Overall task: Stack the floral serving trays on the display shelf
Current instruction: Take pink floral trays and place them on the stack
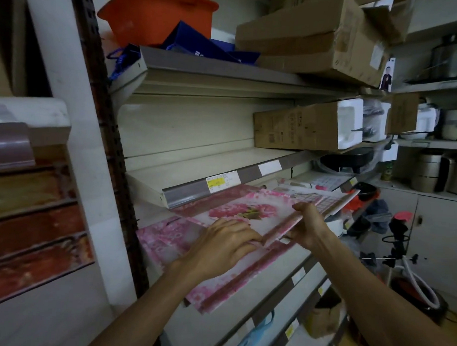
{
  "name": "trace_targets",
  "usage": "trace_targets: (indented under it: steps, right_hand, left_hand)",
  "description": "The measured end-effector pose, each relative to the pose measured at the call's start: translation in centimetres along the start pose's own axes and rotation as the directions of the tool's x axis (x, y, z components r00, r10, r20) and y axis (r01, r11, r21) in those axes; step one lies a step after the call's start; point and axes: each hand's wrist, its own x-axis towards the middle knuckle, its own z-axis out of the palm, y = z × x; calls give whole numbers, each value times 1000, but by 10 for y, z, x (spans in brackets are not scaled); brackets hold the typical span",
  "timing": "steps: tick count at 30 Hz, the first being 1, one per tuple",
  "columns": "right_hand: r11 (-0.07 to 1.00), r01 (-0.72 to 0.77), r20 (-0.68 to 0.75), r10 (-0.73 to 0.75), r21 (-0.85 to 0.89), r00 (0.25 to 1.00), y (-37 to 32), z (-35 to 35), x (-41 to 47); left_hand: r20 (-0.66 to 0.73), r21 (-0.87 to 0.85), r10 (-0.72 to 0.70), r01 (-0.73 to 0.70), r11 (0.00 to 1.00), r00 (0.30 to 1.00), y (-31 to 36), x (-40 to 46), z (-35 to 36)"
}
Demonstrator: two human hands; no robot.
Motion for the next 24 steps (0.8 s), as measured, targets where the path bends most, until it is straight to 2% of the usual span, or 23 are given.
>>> trace_targets:
  steps: [6,14,20,24]
  right_hand:
    - [999,39,61,-39,1,997,-21,-29,-40]
    - [978,82,134,-56,-190,989,-22,-73,-89]
    - [870,153,126,-106,-469,986,-19,-92,-109]
    - [848,155,201,-58,-507,978,-19,-90,-123]
  left_hand:
    - [37,-75,-64,67,995,997,29,-5,-11]
    - [75,-122,-222,230,965,972,69,-22,-17]
    - [86,-37,-433,438,898,897,86,-40,-35]
    - [105,123,-571,559,820,814,88,-58,-58]
